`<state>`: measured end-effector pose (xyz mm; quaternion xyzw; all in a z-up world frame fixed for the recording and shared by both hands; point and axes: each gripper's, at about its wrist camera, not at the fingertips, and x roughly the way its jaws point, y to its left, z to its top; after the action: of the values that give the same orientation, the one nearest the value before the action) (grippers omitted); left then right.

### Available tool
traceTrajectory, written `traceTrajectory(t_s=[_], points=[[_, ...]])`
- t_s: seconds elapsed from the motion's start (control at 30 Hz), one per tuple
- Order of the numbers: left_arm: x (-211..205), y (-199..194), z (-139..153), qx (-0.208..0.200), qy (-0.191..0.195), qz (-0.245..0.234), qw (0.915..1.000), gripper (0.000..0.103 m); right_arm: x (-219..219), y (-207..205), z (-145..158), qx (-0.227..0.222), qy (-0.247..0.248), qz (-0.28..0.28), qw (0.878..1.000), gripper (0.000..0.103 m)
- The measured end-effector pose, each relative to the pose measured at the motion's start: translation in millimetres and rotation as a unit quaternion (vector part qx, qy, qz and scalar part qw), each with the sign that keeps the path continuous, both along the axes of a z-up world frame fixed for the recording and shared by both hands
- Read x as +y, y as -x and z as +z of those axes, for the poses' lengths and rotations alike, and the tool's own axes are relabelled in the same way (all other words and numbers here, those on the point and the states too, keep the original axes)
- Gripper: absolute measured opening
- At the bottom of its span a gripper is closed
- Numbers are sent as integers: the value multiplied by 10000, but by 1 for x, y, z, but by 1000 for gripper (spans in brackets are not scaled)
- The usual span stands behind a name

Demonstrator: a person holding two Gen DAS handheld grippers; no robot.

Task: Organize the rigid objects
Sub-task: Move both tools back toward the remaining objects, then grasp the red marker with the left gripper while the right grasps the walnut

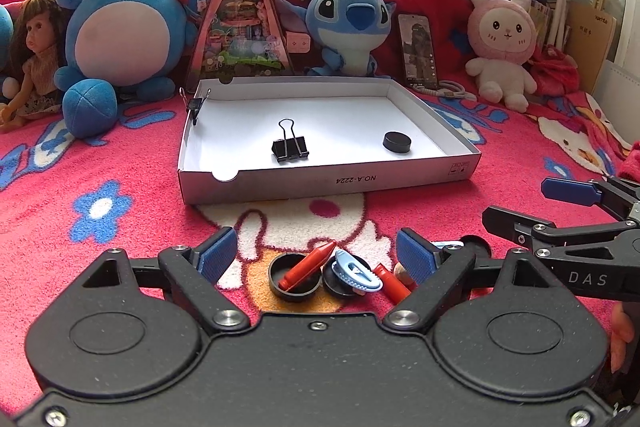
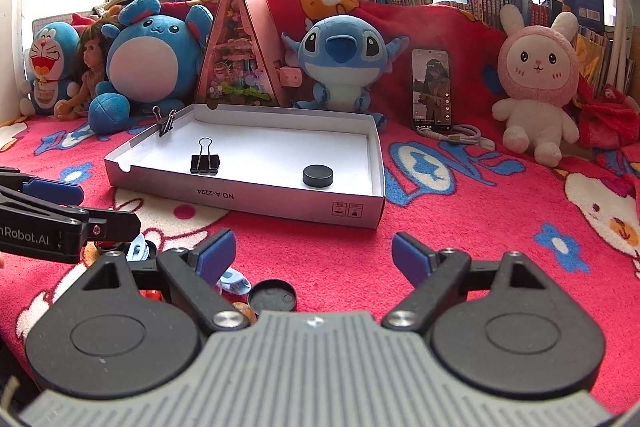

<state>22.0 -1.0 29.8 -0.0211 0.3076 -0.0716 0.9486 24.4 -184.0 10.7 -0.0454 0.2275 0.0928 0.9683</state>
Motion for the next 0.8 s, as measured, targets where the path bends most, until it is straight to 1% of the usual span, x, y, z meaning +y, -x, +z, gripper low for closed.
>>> traceTrajectory(t_s=[0.23, 0.33, 0.47, 0.5, 0.53, 0.67, 0.73, 0.77, 0.8], points=[[6, 11, -8, 111, 34, 50, 9999, 85, 8, 16, -10, 21, 137, 118, 9998, 92], [10, 13, -10, 159, 86, 59, 9998, 80, 12, 20, -14, 70, 180, 163, 9997, 91], [14, 15, -12, 196, 142, 59, 9997, 70, 14, 24, -19, 144, 162, 195, 9996, 91], [14, 15, -12, 194, 130, 63, 9997, 65, 14, 24, -20, 161, 148, 200, 9996, 91], [14, 15, -13, 192, 102, 68, 9997, 63, 14, 25, -20, 176, 140, 203, 9995, 91], [15, 14, -14, 179, 35, 138, 9997, 49, 16, 26, -23, 219, 165, 221, 9994, 89], [17, 12, -13, 175, 81, 147, 9997, 46, 16, 26, -22, 187, 160, 180, 9995, 85], [18, 11, -12, 170, 105, 147, 9997, 42, 15, 26, -21, 177, 159, 150, 9996, 82], [17, 10, -12, 162, 108, 142, 9997, 35, 15, 25, -20, 179, 161, 101, 9997, 78]])
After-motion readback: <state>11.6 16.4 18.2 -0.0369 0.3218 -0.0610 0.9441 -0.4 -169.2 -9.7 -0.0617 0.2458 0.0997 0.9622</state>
